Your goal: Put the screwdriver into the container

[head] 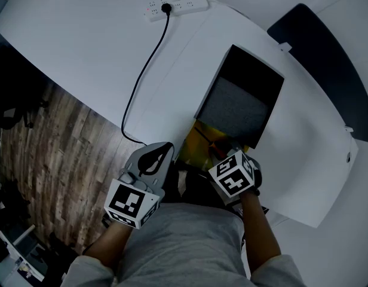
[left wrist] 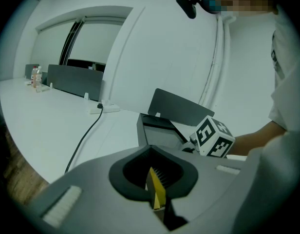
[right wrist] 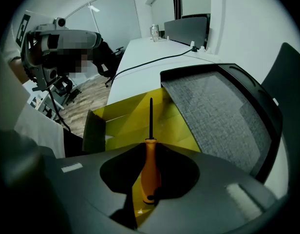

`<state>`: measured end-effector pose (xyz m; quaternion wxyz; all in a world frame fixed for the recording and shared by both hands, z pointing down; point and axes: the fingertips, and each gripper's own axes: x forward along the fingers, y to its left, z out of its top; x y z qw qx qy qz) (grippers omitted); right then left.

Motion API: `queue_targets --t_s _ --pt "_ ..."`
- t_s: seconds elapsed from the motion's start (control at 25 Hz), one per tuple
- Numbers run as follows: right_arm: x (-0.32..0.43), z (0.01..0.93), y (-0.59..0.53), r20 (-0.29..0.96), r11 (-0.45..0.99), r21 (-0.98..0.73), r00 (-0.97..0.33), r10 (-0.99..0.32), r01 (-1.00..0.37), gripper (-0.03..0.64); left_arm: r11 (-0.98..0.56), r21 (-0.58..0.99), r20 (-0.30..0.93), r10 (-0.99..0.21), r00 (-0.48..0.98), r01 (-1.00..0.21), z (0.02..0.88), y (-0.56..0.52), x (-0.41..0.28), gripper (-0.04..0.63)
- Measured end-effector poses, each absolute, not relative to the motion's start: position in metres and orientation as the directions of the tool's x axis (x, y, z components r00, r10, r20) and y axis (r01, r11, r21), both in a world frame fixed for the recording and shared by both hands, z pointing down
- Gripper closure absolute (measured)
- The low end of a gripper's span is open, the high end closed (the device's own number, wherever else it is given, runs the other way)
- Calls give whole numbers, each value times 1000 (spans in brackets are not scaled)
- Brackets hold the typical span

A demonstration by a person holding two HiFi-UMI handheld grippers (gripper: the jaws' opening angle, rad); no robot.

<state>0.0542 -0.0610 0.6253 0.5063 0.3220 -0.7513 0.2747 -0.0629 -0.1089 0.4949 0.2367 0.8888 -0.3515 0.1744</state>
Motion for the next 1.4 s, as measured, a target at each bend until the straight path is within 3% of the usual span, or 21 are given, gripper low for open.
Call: queue_targets --t_s 1.4 --pt "51 626 -64 937 640 -56 -262 -232 -767 510 -645 308 481 -529 699 -699 496 -105 -66 594"
